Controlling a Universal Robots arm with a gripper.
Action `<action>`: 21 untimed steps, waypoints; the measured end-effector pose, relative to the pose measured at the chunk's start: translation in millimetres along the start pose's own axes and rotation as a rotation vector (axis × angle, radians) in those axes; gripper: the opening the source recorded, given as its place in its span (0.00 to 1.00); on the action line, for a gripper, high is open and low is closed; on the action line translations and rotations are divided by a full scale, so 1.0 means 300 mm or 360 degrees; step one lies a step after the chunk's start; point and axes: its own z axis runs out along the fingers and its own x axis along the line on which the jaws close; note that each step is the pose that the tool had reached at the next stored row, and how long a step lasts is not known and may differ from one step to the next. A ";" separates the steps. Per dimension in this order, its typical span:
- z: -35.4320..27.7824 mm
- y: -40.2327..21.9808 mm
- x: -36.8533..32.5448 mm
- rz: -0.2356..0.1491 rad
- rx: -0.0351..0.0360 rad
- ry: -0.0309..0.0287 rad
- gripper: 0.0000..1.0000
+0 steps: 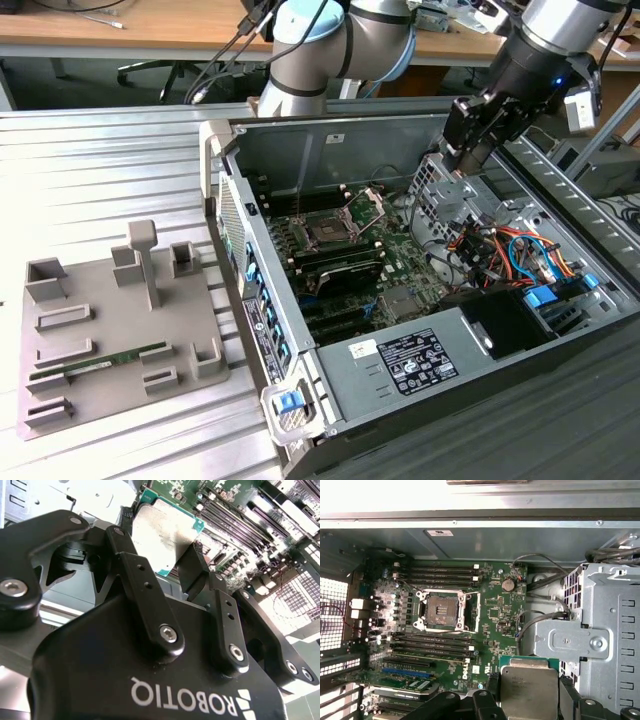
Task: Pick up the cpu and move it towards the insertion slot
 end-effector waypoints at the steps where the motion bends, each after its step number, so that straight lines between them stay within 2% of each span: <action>1: 0.000 0.000 -0.003 0.0000 0.0000 0.00000 0.55; 21: 0.005 0.002 -0.034 0.0000 0.0000 0.00000 0.55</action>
